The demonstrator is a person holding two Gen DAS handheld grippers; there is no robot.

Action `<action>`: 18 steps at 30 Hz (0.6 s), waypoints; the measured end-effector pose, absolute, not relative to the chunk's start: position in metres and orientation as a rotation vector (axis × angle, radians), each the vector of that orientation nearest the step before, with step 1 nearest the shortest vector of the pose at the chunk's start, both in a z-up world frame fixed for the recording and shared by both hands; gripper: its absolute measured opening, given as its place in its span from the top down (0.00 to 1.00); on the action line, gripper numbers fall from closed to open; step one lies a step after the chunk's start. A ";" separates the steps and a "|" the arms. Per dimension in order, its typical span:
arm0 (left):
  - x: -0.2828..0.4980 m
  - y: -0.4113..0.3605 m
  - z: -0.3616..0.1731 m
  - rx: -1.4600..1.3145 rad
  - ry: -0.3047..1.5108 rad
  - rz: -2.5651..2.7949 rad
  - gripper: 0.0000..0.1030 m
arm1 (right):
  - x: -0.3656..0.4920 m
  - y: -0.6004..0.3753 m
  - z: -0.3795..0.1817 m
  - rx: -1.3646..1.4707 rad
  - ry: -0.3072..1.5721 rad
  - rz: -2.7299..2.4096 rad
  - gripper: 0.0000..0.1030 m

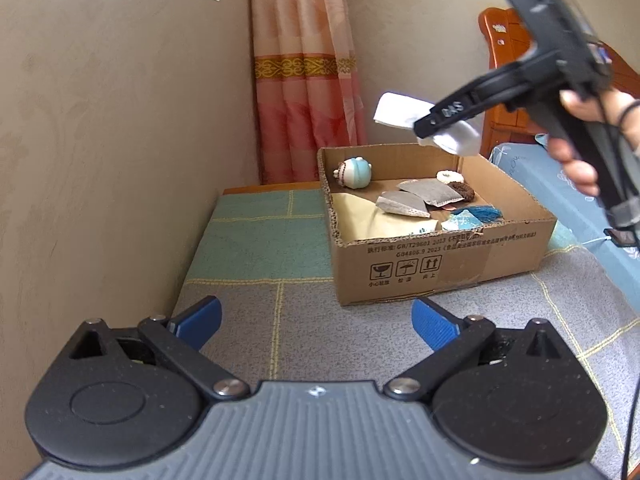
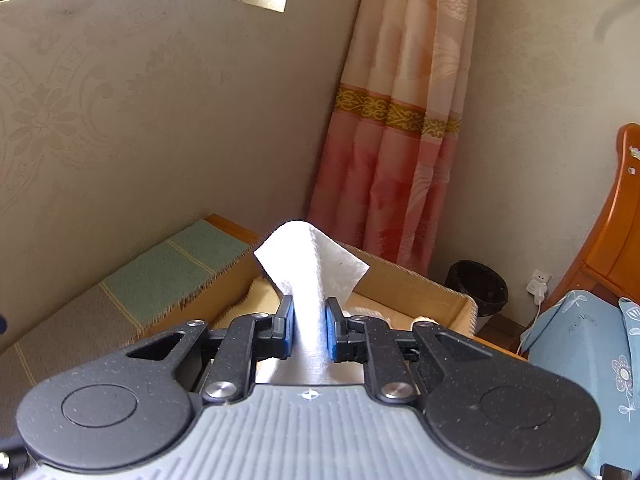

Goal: Organize soft objects

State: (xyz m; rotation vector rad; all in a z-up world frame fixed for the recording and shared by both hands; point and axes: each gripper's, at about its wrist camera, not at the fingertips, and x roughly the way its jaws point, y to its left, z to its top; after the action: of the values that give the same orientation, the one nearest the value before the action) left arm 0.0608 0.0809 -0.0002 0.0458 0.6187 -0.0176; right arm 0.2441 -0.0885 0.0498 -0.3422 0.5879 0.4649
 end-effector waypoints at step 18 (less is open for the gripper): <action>0.056 0.094 -0.010 0.043 0.628 0.068 0.01 | 0.253 -0.069 0.027 -0.339 0.717 0.382 0.05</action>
State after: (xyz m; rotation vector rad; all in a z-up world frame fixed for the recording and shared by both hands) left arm 0.0556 0.0939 -0.0098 0.0432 0.6278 0.0676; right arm 0.2529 -0.0688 0.0266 -0.3390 0.7167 0.3817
